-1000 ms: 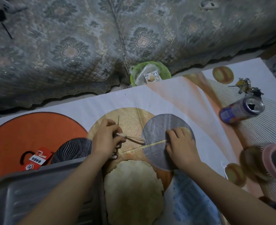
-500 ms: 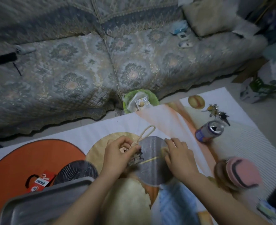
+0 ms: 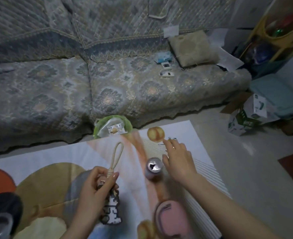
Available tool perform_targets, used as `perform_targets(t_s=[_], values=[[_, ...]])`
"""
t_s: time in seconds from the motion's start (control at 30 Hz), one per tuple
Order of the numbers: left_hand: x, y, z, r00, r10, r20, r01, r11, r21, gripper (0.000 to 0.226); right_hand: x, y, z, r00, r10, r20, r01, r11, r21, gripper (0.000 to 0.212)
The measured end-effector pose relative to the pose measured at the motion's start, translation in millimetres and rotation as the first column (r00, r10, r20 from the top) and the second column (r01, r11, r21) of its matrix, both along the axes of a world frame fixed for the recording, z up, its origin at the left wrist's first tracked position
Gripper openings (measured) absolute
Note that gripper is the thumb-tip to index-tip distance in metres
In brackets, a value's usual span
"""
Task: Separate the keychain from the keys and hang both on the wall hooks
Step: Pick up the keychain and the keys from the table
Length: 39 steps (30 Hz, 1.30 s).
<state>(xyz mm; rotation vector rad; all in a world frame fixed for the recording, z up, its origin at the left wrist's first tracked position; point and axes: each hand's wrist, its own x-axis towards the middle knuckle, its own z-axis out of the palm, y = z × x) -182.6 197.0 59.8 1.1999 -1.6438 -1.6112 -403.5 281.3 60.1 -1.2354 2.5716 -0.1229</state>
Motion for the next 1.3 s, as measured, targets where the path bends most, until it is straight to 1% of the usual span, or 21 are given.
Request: perform_targets(t_s=[0.13, 0.23, 0.33, 0.4, 0.47, 0.53, 0.63, 0.7, 0.73, 0.8, 0.9, 1.0, 1.07, 1.13, 1.23, 1.3], values=[[-53, 28, -14, 0.997, 0.075, 0.03, -0.075, 0.997, -0.027, 0.017, -73, 22, -30, 0.999, 0.013, 0.032, -0.015, 0.997, 0.072, 0.05], [-71, 42, -26, 0.989, 0.134, 0.055, -0.134, 0.991, -0.012, 0.018, -103, 25, -56, 0.996, -0.013, 0.088, 0.001, 0.99, 0.138, 0.05], [-78, 50, -41, 0.98, 0.186, 0.075, -0.187, 0.982, 0.001, 0.015, -118, 23, -83, 0.989, -0.06, 0.137, 0.037, 0.985, 0.17, 0.045], [-81, 54, -52, 0.974, 0.208, 0.091, -0.211, 0.977, 0.021, 0.014, -125, 19, -99, 0.974, -0.129, 0.185, 0.104, 0.985, 0.14, 0.041], [-85, 56, -62, 0.967, 0.231, 0.104, -0.235, 0.971, 0.029, 0.014, -131, 12, -114, 0.937, -0.244, 0.249, 0.228, 0.969, 0.092, 0.039], [-87, 58, -72, 0.961, 0.251, 0.118, -0.256, 0.966, 0.026, 0.015, -135, 1, -127, 0.897, -0.34, 0.283, 0.331, 0.94, 0.082, 0.04], [-91, 60, -81, 0.949, 0.295, 0.111, -0.299, 0.954, 0.013, 0.017, -136, -16, -144, 0.849, -0.443, 0.287, 0.435, 0.895, 0.093, 0.052], [-95, 60, -82, 0.951, 0.295, 0.095, -0.297, 0.955, 0.011, 0.017, -131, -27, -153, 0.843, -0.471, 0.258, 0.461, 0.881, 0.104, 0.059], [-96, 60, -82, 0.953, 0.289, 0.094, -0.291, 0.957, 0.013, 0.016, -127, -31, -156, 0.845, -0.479, 0.236, 0.469, 0.877, 0.102, 0.059], [-97, 60, -82, 0.954, 0.284, 0.097, -0.287, 0.958, 0.015, 0.012, -121, -36, -160, 0.838, -0.503, 0.211, 0.496, 0.864, 0.086, 0.057], [-96, 60, -81, 0.951, 0.293, 0.099, -0.297, 0.955, 0.022, 0.014, -119, -39, -165, 0.798, -0.557, 0.229, 0.555, 0.828, 0.081, 0.052], [-93, 60, -79, 0.954, 0.281, 0.104, -0.287, 0.956, 0.055, 0.013, -123, -36, -169, 0.741, -0.598, 0.305, 0.609, 0.79, 0.07, 0.042], [-90, 62, -78, 0.954, 0.283, 0.103, -0.29, 0.955, 0.064, 0.014, -127, -33, -172, 0.669, -0.631, 0.392, 0.675, 0.737, 0.036, 0.033], [-86, 63, -78, 0.952, 0.289, 0.097, -0.296, 0.953, 0.064, 0.016, -128, -27, -175, 0.622, -0.621, 0.477, 0.713, 0.701, -0.019, 0.026], [-82, 65, -77, 0.955, 0.277, 0.102, -0.285, 0.956, 0.067, 0.015, -123, -16, -179, 0.635, -0.518, 0.574, 0.7, 0.7, -0.143, 0.02], [-79, 67, -77, 0.953, 0.282, 0.108, -0.29, 0.954, 0.07, 0.015, -119, -11, -178, 0.613, -0.478, 0.63, 0.717, 0.67, -0.19, 0.017]])
